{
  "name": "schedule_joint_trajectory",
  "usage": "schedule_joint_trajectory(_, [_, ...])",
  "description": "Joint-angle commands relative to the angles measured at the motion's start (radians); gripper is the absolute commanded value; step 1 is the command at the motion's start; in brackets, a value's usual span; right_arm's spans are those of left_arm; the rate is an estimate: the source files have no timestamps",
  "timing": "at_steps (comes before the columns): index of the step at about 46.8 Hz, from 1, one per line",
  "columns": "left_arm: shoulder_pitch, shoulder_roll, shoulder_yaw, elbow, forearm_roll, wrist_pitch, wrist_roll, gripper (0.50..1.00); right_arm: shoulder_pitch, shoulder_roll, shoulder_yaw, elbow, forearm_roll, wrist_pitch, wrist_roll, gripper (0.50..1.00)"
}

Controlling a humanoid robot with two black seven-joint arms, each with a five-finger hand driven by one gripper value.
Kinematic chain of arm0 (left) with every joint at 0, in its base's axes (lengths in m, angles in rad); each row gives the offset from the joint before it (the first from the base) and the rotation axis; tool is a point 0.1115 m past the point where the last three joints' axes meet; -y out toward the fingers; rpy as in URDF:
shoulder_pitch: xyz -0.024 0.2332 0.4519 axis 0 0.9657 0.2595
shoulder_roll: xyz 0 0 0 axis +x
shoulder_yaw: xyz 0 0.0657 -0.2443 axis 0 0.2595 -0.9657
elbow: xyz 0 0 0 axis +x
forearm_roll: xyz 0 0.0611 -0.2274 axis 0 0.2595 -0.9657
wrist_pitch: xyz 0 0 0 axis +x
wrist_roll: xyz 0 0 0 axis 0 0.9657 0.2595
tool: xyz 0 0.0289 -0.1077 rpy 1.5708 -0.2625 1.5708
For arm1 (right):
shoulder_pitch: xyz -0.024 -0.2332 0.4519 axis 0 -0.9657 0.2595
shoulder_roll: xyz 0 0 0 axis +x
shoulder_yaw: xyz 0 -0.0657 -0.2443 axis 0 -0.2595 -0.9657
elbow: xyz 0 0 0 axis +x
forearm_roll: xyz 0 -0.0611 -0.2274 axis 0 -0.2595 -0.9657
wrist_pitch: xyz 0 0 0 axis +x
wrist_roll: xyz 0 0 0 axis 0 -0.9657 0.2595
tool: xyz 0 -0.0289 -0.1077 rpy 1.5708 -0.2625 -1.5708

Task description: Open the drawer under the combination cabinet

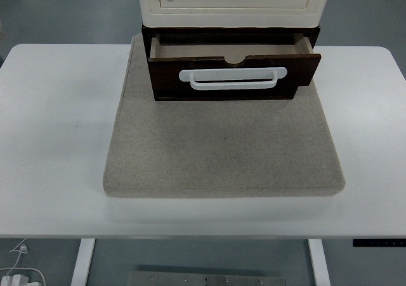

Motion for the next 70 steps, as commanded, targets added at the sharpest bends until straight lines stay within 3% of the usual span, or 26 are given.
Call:
schedule_joint_trajectory(1, [0.001, 0.001, -0.047, 0.027, -0.016, 0.014, -0.032, 1.0, 0.0, 0.0, 0.0, 0.0, 0.0, 0.0, 0.0, 0.928])
schedule_joint_trajectory(18, [0.004, 0.021, -0.151, 0.202, -0.12, 0.187, -0.058, 1.0, 0.0, 0.0, 0.0, 0.0, 0.0, 0.0, 0.0, 0.928])
schedule_joint_trajectory(31, [0.03, 0.058, -0.156, 0.345, -0.223, 0.302, -0.076, 1.0, 0.0, 0.0, 0.0, 0.0, 0.0, 0.0, 0.0, 0.928])
schedule_joint_trajectory(35, [0.031, 0.058, -0.15, 0.374, -0.24, 0.362, -0.056, 1.0, 0.0, 0.0, 0.0, 0.0, 0.0, 0.0, 0.0, 0.928])
schedule_joint_trajectory(41, [0.031, 0.055, -0.142, 0.402, -0.252, 0.508, -0.027, 1.0, -0.002, 0.0, -0.005, 0.0, -0.003, 0.0, 0.001, 0.928])
schedule_joint_trajectory(53, [0.025, 0.014, -0.137, 0.523, -0.266, 0.668, 0.047, 1.0, -0.003, 0.0, 0.002, 0.0, -0.003, 0.0, 0.0, 0.928])
schedule_joint_trajectory(62, [0.027, -0.054, -0.134, 0.645, -0.266, 0.689, 0.07, 1.0, -0.005, 0.0, -0.002, 0.0, -0.003, 0.0, 0.0, 0.928])
schedule_joint_trajectory(70, [0.039, -0.097, -0.088, 0.704, -0.266, 0.665, 0.094, 1.0, -0.008, 0.0, -0.003, 0.0, -0.002, 0.0, 0.0, 0.928])
